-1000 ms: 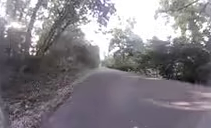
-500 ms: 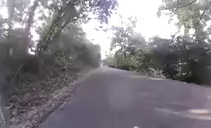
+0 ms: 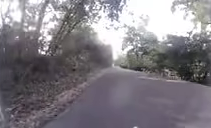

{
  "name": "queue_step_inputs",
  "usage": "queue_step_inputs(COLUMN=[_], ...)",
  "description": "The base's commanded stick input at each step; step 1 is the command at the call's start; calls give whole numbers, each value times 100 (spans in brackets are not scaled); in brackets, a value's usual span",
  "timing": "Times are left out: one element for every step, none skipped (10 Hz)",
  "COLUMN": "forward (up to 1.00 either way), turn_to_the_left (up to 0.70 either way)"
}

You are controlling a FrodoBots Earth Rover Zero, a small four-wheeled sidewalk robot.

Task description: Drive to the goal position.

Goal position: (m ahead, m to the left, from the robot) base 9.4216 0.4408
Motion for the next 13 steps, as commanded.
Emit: queue_step_inputs(forward=[70, 70, 70, 70, 70, 70, 70, 70, 70, 70, 70, 70, 70], turn_to_the_left=[0, 0, 0, 0, 0, -21, -31, -20, -2, 0, 0, 0, 0])
